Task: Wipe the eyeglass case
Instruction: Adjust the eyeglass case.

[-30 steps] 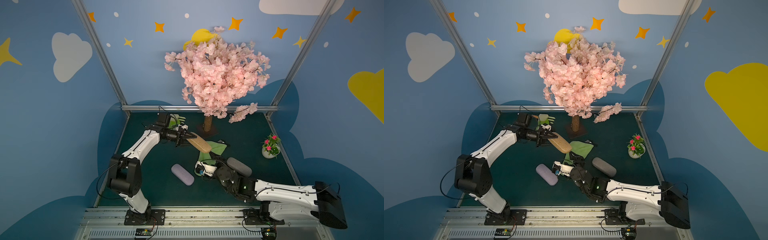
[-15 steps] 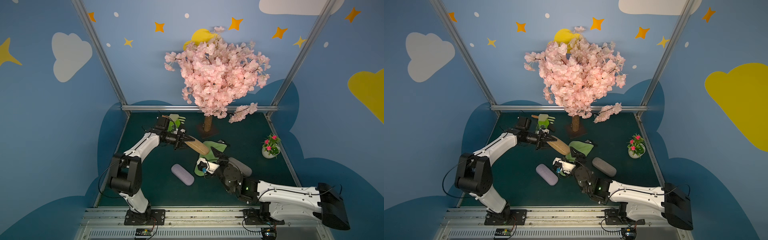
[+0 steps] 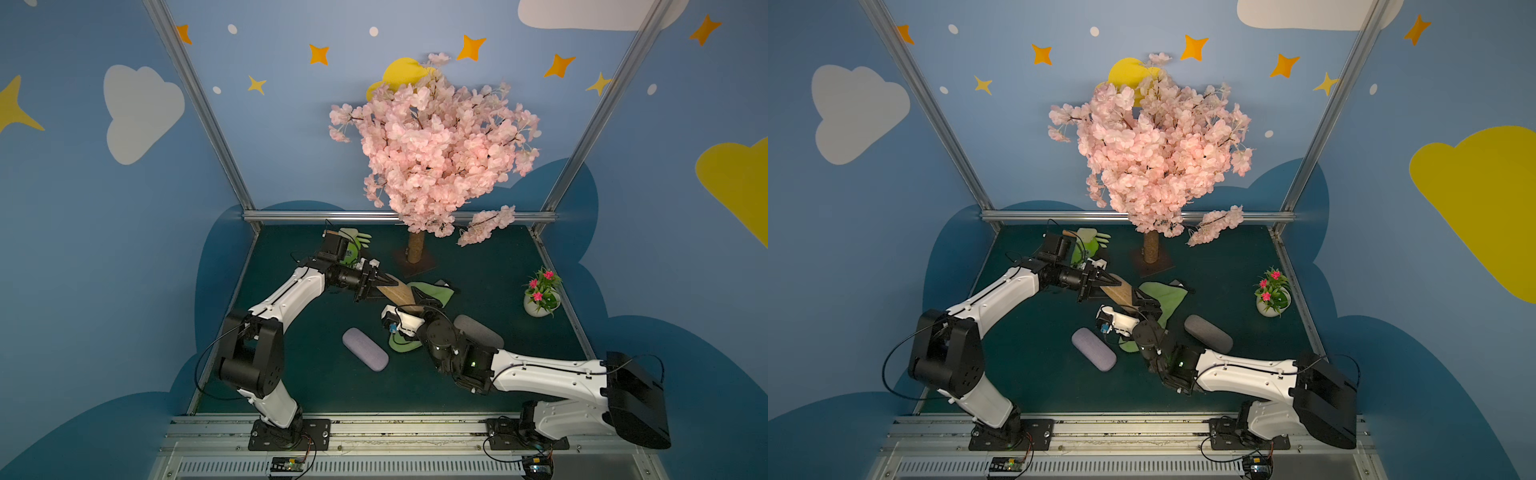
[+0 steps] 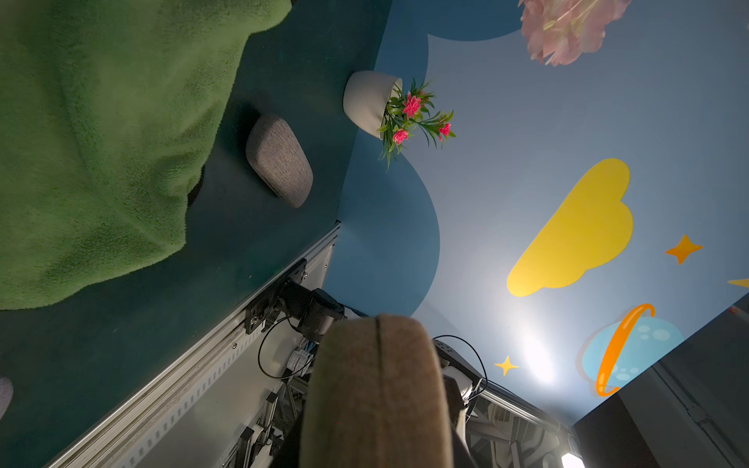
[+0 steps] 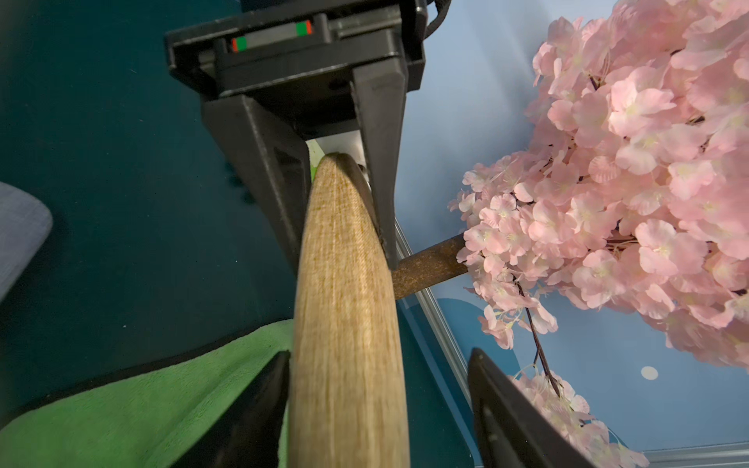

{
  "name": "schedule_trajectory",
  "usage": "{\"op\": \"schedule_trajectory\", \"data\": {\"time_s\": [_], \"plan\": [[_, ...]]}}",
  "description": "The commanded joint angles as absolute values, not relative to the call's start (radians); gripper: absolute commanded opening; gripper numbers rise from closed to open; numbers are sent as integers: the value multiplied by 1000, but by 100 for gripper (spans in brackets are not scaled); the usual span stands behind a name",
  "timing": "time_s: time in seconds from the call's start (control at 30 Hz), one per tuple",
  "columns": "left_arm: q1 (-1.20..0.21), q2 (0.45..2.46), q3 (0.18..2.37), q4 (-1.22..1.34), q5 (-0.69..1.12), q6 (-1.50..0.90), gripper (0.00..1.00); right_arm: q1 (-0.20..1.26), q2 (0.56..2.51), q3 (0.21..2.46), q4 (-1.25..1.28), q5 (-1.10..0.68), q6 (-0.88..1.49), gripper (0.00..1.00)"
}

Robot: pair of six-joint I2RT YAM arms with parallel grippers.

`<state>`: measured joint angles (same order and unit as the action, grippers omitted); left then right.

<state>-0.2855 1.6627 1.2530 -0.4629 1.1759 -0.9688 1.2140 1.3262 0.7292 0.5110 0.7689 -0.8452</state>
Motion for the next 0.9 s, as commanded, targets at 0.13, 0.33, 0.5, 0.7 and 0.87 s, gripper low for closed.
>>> {"op": "schedule_trajectory", "data": {"time_s": [0.13,0.33,0.5,0.7,0.87], "plan": [[-297,1631,1290,-496,1184,-944,3,1181,1364,780,524,791,-869,54],[-298,1630,1299,-511,1178,-933,3,1144,1381,824,399,776,-748,40],[-301,1633,1303,-511,1176,-934,3,1142,1398,833,408,778,-741,21],[-299,1619,1307,-497,1189,-930,32,1146,1348,852,307,730,-668,0],[-262,1545,1258,-348,1203,-980,75,1141,1294,851,188,697,-572,0]]}}
